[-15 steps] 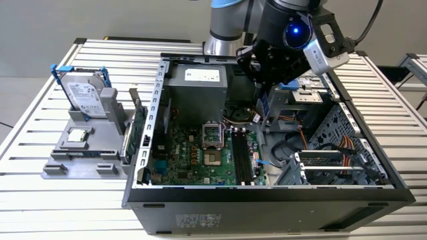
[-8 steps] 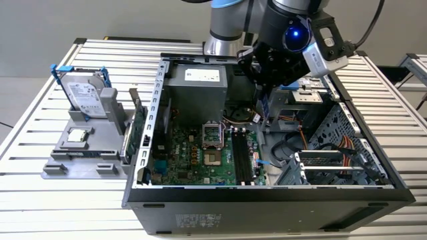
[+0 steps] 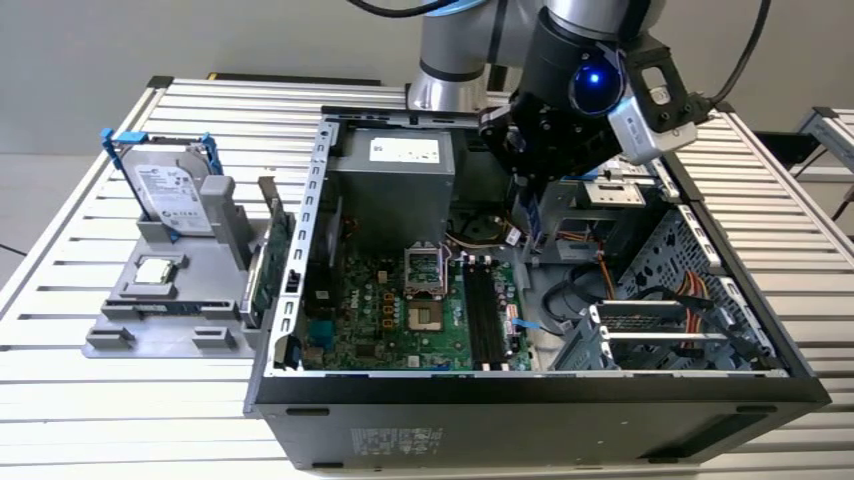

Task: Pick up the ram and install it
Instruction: 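Insert the ram into the slot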

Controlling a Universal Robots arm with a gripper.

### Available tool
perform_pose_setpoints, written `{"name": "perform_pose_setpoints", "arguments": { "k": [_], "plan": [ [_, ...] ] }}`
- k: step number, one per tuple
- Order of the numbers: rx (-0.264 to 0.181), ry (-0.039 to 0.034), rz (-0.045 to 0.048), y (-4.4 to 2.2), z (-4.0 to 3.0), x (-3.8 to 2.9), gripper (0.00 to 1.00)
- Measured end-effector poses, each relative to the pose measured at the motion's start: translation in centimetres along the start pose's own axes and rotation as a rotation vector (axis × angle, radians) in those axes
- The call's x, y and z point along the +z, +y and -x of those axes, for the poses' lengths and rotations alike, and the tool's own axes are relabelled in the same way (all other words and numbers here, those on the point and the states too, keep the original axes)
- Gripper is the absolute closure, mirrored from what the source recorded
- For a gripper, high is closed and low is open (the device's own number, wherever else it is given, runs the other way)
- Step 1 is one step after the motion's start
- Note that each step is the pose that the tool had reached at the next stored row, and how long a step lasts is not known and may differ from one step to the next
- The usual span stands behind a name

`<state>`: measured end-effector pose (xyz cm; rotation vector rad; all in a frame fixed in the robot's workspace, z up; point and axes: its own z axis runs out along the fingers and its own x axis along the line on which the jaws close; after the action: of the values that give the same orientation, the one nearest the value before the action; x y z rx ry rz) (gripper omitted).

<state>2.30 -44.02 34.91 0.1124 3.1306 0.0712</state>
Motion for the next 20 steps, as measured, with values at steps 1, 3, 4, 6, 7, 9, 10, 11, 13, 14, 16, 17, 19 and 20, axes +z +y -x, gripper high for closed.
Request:
{"name": "perform_pose_setpoints", "arguments": {
  "k": [1, 3, 4, 6, 7, 9, 10, 11, 13, 14, 16, 17, 19, 20],
  "plan": [
    [0.0, 0.0002, 0.0, 0.0, 0.07, 0.09, 1.0],
    [0.0, 0.0005, -0.0001, -0.01, 0.21, 0.25, 1.0],
    [0.0, 0.0006, -0.0001, -0.02, 0.28, 0.34, 1.0],
    [0.0, 0.0009, -0.0002, -0.02, 0.4, 0.49, 1.0],
    [0.0, 0.001, -0.0002, -0.02, 0.46, 0.57, 1.0],
    [0.0, 0.0011, -0.0001, -0.02, 0.56, 0.72, 1.0],
    [0.0, 0.0012, -0.0001, -0.02, 0.62, 0.79, 1.0],
    [0.0, 0.0013, -0.0002, -0.02, 0.67, 0.84, 1.0],
    [0.0, 0.0013, -0.0001, -0.02, 0.74, 0.92, 1.0],
    [0.0, 0.0013, 0.0002, -0.02, 0.75, 0.96, 1.0],
    [0.0, 0.0015, 0.0024, -0.07, 0.78, 1.01, 1.0],
    [0.0, 0.0015, 0.0034, -0.1, 0.78, 1.03, 1.0],
    [0.0, 0.0017, 0.0054, -0.46, 0.81, 1.23, 1.0],
    [0.0, 0.0019, 0.0053, -0.55, 0.82, 1.24, 1.0]
  ]
}}
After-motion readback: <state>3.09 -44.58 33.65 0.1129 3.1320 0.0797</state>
